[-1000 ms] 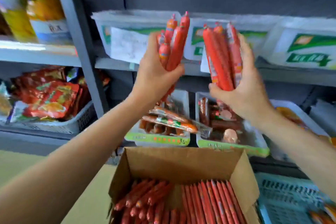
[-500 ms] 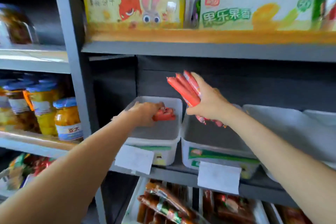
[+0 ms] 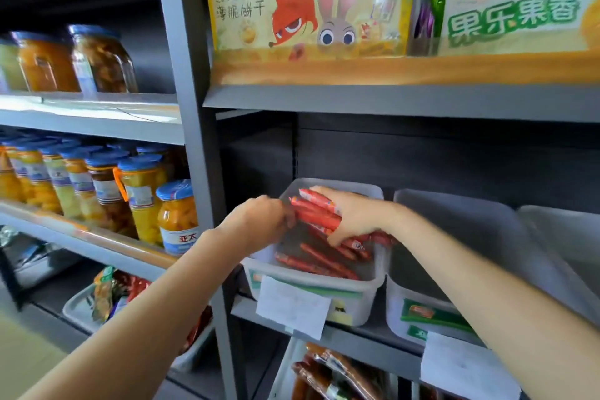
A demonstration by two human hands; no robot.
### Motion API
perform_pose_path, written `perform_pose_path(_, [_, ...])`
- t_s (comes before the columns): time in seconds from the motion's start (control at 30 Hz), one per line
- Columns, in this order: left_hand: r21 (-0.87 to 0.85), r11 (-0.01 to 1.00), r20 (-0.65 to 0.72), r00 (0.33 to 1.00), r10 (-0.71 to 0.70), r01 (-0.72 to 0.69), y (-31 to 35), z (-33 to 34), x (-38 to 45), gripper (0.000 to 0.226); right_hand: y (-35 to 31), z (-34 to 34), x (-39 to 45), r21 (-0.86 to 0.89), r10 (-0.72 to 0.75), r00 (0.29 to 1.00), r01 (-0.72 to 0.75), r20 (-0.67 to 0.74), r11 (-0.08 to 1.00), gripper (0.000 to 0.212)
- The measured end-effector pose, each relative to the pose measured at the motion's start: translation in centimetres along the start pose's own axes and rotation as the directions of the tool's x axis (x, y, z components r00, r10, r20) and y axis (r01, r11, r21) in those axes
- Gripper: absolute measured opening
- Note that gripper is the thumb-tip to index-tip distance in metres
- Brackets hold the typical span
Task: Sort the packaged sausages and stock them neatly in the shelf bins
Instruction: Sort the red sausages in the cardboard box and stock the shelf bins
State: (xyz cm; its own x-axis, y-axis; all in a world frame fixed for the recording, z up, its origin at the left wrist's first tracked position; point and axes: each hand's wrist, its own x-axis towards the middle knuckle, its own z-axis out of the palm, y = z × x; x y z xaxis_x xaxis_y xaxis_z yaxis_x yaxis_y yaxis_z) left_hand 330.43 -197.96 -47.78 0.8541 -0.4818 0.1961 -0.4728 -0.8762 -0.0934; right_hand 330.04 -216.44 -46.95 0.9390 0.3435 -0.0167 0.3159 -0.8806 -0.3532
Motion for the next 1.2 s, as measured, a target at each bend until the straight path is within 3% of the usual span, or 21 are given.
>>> perform_pose_path(0.13, [0.087, 0.996, 0.080, 0.997, -0.023, 0.016, -1.5, 0.6, -0.3, 0.039, 0.1, 1.8, 3.0, -0.145, 0.056, 0.980, -0.029, 0.192, 0.989, 0.088])
perform_pose_path(0.37, [0.118, 0.989, 0.177, 0.982, 0.064, -0.086, -1.5, 3.2, 1.5, 0.037, 1.8, 4.6, 4.7, -0.293, 0.205, 0.963, -0.147, 0.177, 0.945, 0.089])
perform_pose_path(0.5, [0.230, 0.951, 0.284, 0.949, 0.139, -0.208, -1.8, 6.4, 3.7, 0.039, 3.2, 2.7, 4.4, -0.351, 0.357, 0.882, -0.244, 0.308, 0.904, 0.097])
perform_pose_path(0.6, [0.011, 0.988, 0.356, 0.924, 0.137, -0.151, -1.2, 7.9, 4.7, 0.062, 3.0, 3.1, 4.5, -0.487, 0.446, 0.815, -0.238, 0.371, 0.840, 0.108])
perform_pose_path(0.67, [-0.221, 0.975, 0.453, 0.888, 0.077, 0.028, -1.1, 8.6, 5.1, 0.080, 2.5, 3.9, 4.6, -0.558, 0.453, 0.804, -0.189, 0.385, 0.808, 0.104])
perform_pose_path(0.73, [-0.383, 0.907, 0.502, 0.864, 0.043, 0.177, -0.9, 9.1, 5.3, 0.096, 2.8, 4.4, 4.9, -0.555, 0.450, 0.806, -0.188, 0.384, 0.810, 0.101])
perform_pose_path(0.8, [-0.395, 0.896, 0.521, 0.853, 0.036, 0.204, -0.7, 9.3, 5.5, 0.101, 3.5, 4.6, 5.4, -0.476, 0.434, 0.820, -0.232, 0.374, 0.848, 0.100])
perform_pose_path(0.93, [-0.405, 0.898, 0.358, 0.933, -0.016, 0.171, -0.5, 9.1, 5.7, 0.059, 3.9, 4.7, 6.1, -0.401, 0.301, 0.939, -0.214, 0.169, 0.891, 0.089])
perform_pose_path(1.0, [-0.553, 0.816, 0.278, 0.961, -0.006, 0.165, -0.2, 8.6, 5.7, 0.047, 3.6, 4.4, 6.0, -0.379, 0.241, 0.964, -0.182, 0.115, 0.907, 0.077])
perform_pose_path(1.07, [-0.590, 0.793, 0.246, 0.969, 0.001, 0.149, 0.5, 7.8, 4.8, 0.039, 3.4, 3.6, 5.0, -0.351, 0.208, 0.977, -0.178, 0.047, 0.919, 0.057])
perform_pose_path(1.13, [-0.520, 0.845, 0.224, 0.974, -0.005, 0.124, 0.5, 6.4, 4.2, 0.037, 3.0, 2.2, 3.3, -0.320, 0.177, 0.984, -0.177, -0.029, 0.931, 0.054])
perform_pose_path(1.2, [-0.292, 0.955, 0.088, 0.996, -0.031, 0.055, 0.5, 4.8, 3.7, 0.038, 2.5, 1.0, 1.1, -0.306, 0.154, 0.985, -0.171, -0.079, 0.937, 0.057])
